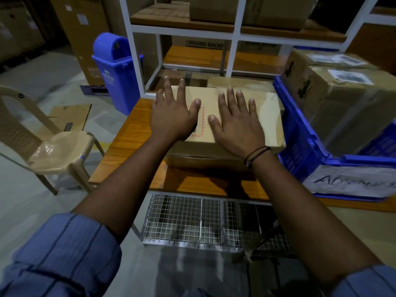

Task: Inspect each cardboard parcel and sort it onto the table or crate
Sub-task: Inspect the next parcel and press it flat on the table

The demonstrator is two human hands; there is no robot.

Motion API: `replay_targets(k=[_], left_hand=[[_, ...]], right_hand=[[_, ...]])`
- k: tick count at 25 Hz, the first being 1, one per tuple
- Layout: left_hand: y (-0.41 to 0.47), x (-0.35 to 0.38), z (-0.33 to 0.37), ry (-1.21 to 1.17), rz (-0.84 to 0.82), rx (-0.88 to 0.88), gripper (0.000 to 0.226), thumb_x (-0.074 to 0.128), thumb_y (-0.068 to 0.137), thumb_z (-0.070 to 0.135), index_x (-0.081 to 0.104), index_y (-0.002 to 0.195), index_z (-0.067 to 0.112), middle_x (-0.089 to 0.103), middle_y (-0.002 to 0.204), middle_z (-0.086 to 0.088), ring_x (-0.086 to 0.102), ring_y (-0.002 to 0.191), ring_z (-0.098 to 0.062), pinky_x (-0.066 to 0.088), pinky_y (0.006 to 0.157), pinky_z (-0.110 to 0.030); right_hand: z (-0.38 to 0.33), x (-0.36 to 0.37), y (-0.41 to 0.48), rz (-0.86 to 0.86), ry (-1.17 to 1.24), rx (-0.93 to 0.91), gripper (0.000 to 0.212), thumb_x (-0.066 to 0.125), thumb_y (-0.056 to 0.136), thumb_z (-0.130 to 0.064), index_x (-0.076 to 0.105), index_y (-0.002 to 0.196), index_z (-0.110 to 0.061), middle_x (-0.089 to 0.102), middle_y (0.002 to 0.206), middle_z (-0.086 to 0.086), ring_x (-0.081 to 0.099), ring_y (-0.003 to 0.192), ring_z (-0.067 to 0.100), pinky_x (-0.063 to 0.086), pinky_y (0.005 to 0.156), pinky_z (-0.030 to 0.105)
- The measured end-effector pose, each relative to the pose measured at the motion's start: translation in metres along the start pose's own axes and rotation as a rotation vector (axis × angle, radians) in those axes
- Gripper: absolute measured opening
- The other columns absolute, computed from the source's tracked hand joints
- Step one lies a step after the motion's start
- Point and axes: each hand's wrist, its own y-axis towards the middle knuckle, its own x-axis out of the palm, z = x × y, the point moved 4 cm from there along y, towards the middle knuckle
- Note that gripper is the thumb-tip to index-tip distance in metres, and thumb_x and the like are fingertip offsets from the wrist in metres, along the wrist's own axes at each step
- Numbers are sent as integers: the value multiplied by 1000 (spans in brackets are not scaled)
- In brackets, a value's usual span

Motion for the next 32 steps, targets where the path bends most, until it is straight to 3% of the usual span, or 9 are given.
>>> replay_targets(k=[6, 10, 13, 16, 19, 22, 27, 30, 32], left_hand=[[7, 1, -1, -30, -36, 7, 77, 24, 104, 68, 10, 167, 26, -1, 174, -14, 11, 158, -39, 21, 123, -57], [-1, 2, -1, -35, -18, 15, 77, 24, 103, 69, 11, 167, 27, 0, 174, -13, 12, 158, -39, 25, 121, -57], [0, -6, -3, -112, -98, 40, 79, 34, 102, 68, 8, 167, 31, -7, 174, -10, 7, 157, -44, 25, 120, -60], [-4, -18, -11, -255, -289, -89, 80, 41, 104, 63, -5, 165, 39, -18, 172, -15, 16, 153, -52, 26, 120, -59], [-25, -20, -17, -395, -229, -121, 80, 40, 108, 53, -12, 165, 30, 38, 160, -14, 57, 129, -32, 50, 95, -39], [-40, -22, -20, -473, -104, -103, 73, 43, 110, 46, 4, 167, 24, 60, 124, 3, 62, 101, -11, 41, 62, -16], [-37, -53, -18, -565, 254, 48, 48, 50, 105, 51, 53, 148, 29, 70, 121, 3, 67, 105, -11, 57, 86, -31], [-26, -31, -18, -565, 190, 83, 52, 57, 102, 43, 49, 151, 27, 68, 124, 3, 69, 102, -13, 59, 89, -37], [-27, -3, -14, -489, 100, 82, 67, 57, 102, 41, 30, 163, 29, 53, 149, -10, 59, 126, -26, 52, 102, -43]], right_hand=[[6, -5, 5, -49, 47, -17, 79, 16, 105, -65, 0, 167, -20, -8, 174, 9, -8, 161, 26, -6, 128, 50], [36, -8, -15, 29, 60, 251, 90, 13, 96, -79, 5, 167, -24, -7, 174, 13, -6, 160, 31, -2, 125, 64], [41, -9, -25, 22, 100, 370, 93, 15, 90, -87, 5, 166, -34, -8, 174, 7, -3, 158, 42, 16, 114, 77], [55, -12, -29, -44, 262, 499, 106, 25, 81, -97, -1, 165, -38, -11, 172, 15, 18, 152, 53, 37, 109, 67], [71, -16, -38, -107, 383, 541, 110, 35, 82, -94, -12, 164, -38, -2, 170, 27, 35, 145, 53, 40, 110, 57], [80, -18, -43, -81, 443, 456, 108, 41, 85, -89, -7, 165, -34, 17, 169, 25, 40, 144, 47, 42, 109, 52], [96, -30, -38, 307, 645, 394, 93, 37, 91, -83, 24, 164, -27, 45, 160, 8, 45, 144, 30, 43, 113, 48], [95, -11, -29, 370, 554, 381, 85, 43, 93, -73, 23, 163, -27, 49, 153, 15, 48, 137, 37, 46, 109, 50], [94, 7, -26, 331, 485, 423, 82, 44, 99, -64, 15, 165, -27, 41, 157, 20, 41, 140, 42, 40, 110, 51]])
